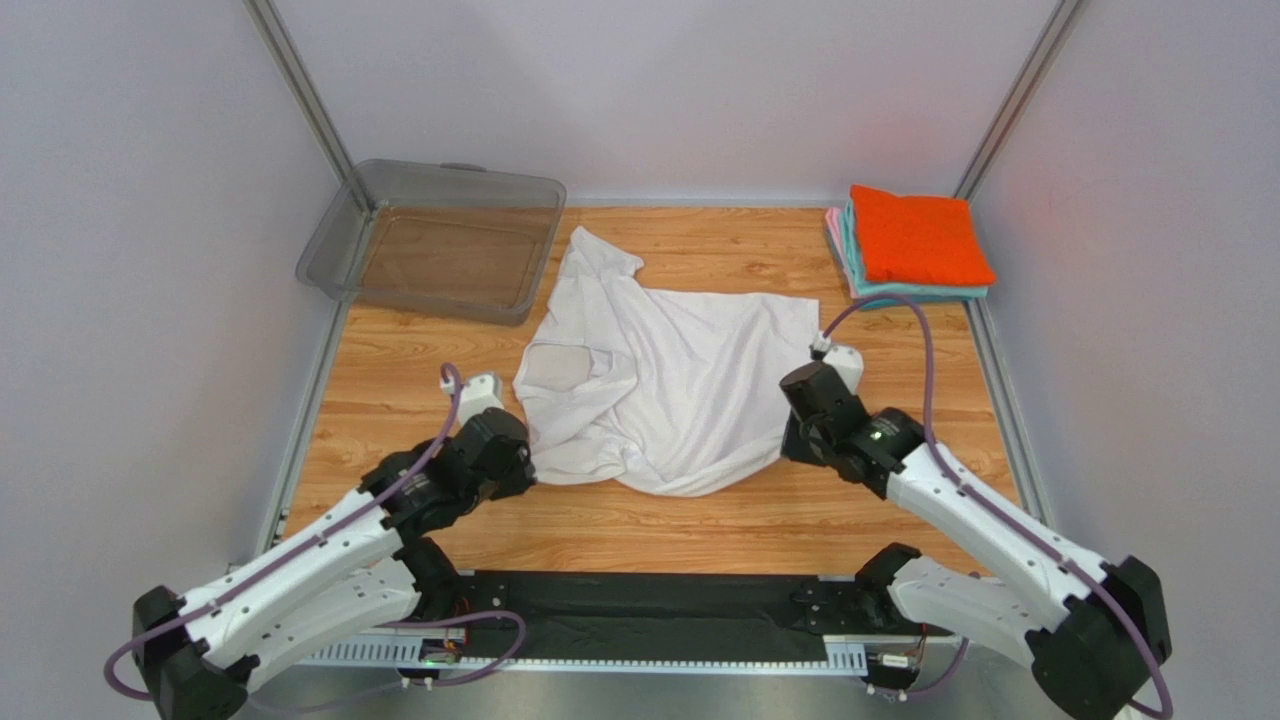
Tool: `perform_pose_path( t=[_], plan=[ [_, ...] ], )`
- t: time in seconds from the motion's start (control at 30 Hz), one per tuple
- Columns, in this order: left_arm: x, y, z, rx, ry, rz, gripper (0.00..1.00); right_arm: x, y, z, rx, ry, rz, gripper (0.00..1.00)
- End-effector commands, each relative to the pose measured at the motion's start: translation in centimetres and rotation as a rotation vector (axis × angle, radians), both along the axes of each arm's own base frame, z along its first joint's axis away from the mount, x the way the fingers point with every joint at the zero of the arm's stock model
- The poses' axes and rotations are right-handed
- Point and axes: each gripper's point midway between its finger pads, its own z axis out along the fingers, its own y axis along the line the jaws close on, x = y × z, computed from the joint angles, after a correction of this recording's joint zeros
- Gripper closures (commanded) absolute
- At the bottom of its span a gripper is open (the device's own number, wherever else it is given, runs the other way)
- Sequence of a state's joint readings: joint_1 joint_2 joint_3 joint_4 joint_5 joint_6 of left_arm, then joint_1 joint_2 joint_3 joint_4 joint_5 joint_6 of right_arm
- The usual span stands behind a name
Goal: Fold and stack the t-shirts
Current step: Flatten the tshirt out
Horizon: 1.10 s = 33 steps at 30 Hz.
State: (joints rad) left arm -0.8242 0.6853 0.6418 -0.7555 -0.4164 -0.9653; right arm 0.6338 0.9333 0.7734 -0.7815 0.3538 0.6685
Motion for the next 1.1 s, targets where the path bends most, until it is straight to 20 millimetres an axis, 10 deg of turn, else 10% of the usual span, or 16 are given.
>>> perform_pose_path(
  t=[0.0, 0.27, 0.5, 0.73, 1.07],
  plan=[
    [2.1, 2.5, 8.3, 0.011, -0.24, 0.075, 1.0, 1.0, -2.4, 7.2, -0.039, -0.19, -0.038, 1.0],
    [1.5, 5.0, 25.6, -0.118, -0.626, 0.051, 1.0, 0.1, -4.7, 22.9, 0.09, -0.543, -0.062, 1.0],
    [-0.3, 6.6, 31.7, -0.188, -0.775, 0.033, 1.0, -2.3, -6.1, 27.8, 0.125, -0.638, -0.024, 1.0],
    [1.5, 7.2, 25.1, -0.118, -0.65, 0.163, 1.0, -0.8, -4.7, 21.2, 0.022, -0.439, -0.004, 1.0],
    [2.9, 6.8, 4.9, 0.217, -0.181, 0.287, 1.0, 2.3, 1.2, 2.9, 0.072, 0.071, 0.186, 1.0]
  ],
)
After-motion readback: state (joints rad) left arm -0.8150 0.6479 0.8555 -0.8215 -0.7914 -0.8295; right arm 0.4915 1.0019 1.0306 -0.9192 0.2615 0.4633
